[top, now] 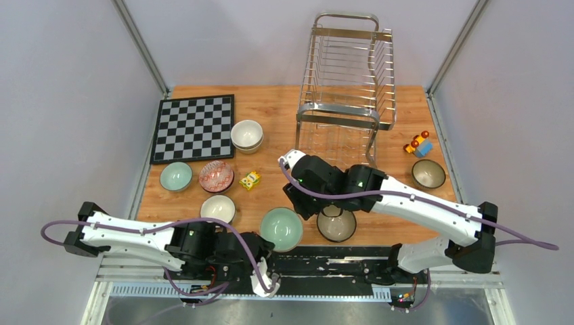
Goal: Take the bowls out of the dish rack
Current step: Place the bowl with the bowl.
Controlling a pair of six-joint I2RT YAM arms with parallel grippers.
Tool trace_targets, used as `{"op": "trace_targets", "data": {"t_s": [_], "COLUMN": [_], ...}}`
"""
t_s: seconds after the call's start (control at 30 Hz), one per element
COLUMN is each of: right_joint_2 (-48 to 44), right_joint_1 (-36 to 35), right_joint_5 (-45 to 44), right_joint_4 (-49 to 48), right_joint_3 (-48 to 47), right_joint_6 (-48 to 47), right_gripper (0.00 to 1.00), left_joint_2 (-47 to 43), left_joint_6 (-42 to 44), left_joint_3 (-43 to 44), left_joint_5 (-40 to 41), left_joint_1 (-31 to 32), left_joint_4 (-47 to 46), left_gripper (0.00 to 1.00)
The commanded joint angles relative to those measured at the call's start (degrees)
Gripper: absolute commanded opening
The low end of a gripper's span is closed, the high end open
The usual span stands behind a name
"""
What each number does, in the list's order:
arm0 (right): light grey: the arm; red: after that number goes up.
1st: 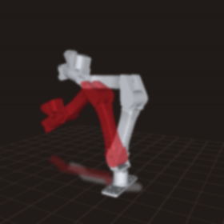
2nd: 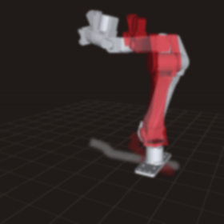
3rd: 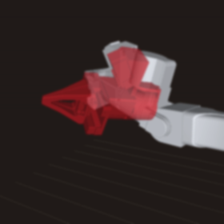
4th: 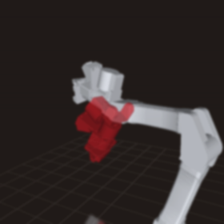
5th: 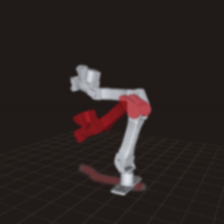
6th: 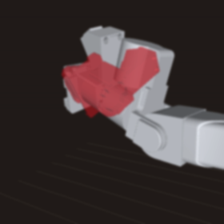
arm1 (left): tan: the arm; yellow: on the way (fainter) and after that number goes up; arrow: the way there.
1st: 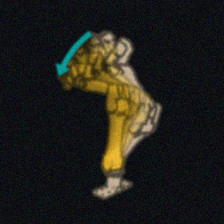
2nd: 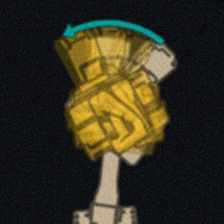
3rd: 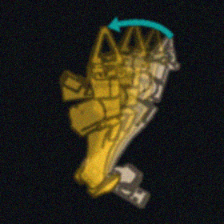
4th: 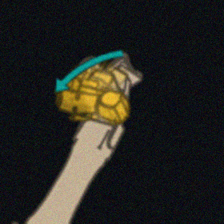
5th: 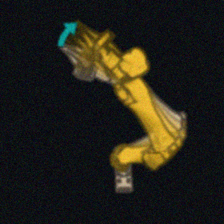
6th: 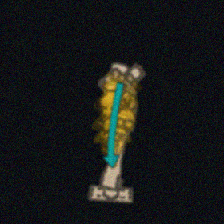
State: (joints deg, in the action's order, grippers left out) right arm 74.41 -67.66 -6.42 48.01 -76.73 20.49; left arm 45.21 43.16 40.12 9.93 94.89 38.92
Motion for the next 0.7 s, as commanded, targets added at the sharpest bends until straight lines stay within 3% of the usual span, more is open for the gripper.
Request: {"op": "trace_targets", "data": {"t_s": [0.0,0.27,0.67], "right_joint_2": [1.22,5.33,7.28], "right_joint_1": [-1.83,-4.33,-4.59], "right_joint_5": [1.59,2.85,0.90], "right_joint_4": [4.82,5.51,5.52], "right_joint_3": [-2.72,-3.04,-2.66], "right_joint_6": [-4.30,-6.21,-5.65], "right_gripper": [0.50,0.49,0.32], "left_joint_2": [-0.86,-1.07,-0.78], "left_joint_6": [5.27,7.30,6.37], "left_joint_3": [0.01,-0.57,-0.08], "left_joint_5": [-1.06,-1.73,-2.09], "left_joint_1": [0.64,0.62,0.64], "left_joint_4": [-5.80,-6.65,-6.79], "left_gripper": [0.00,0.00,0.00]}}
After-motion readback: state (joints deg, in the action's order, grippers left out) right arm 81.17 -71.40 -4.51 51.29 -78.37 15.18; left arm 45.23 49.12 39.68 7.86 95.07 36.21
